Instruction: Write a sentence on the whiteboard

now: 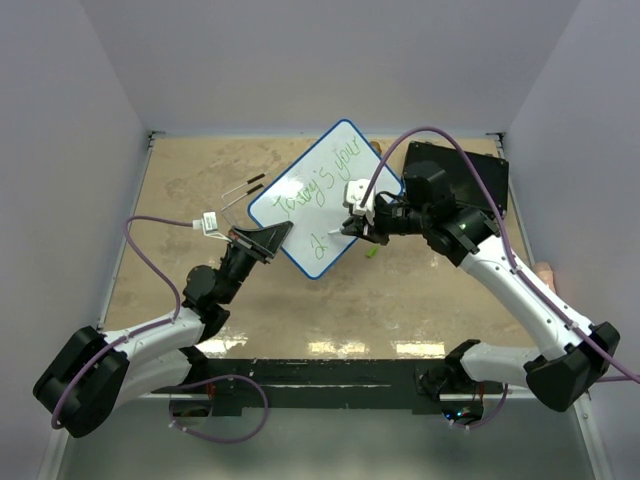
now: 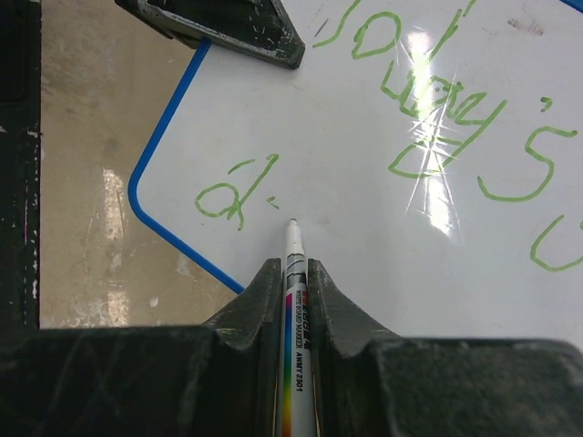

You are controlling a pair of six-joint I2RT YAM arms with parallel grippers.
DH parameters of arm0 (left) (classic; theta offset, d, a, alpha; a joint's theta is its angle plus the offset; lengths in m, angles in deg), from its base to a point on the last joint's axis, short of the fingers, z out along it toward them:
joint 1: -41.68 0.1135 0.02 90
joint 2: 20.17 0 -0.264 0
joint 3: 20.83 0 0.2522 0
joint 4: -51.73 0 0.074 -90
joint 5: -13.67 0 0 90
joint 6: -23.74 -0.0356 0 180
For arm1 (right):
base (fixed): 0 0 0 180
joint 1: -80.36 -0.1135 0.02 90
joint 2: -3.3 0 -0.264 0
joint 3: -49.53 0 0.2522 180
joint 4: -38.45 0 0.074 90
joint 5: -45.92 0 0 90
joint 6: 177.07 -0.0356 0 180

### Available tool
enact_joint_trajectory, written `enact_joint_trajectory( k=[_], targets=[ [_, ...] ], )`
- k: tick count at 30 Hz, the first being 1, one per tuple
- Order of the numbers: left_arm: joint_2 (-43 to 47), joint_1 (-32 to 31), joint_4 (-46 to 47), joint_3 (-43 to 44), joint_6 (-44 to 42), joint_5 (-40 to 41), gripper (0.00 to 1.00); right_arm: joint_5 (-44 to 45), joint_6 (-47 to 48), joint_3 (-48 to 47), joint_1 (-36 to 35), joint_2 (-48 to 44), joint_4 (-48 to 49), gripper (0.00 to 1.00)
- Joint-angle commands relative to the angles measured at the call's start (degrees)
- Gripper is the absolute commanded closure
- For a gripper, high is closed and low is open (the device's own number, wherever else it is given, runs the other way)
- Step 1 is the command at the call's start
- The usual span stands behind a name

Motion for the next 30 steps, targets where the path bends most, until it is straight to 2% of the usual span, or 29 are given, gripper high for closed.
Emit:
enact_joint_trajectory(
  k=[1,18,30],
  targets=[
    [1.0,0.4,12.1,1.6,1.7,0.0,1.00,1.0,-0.8,-0.8,-0.7,0.9,2.0,1.00],
    [0.6,0.4,12.8,1.5,1.9,0.1,1.00,-3.9,3.2,-0.8,-0.8,1.5,-3.1,1.00],
    [1.1,0.7,12.6,1.0,1.7,0.2,1.00,-1.9,4.4,-0.1,-0.8,0.3,-5.3,1.00]
  ],
)
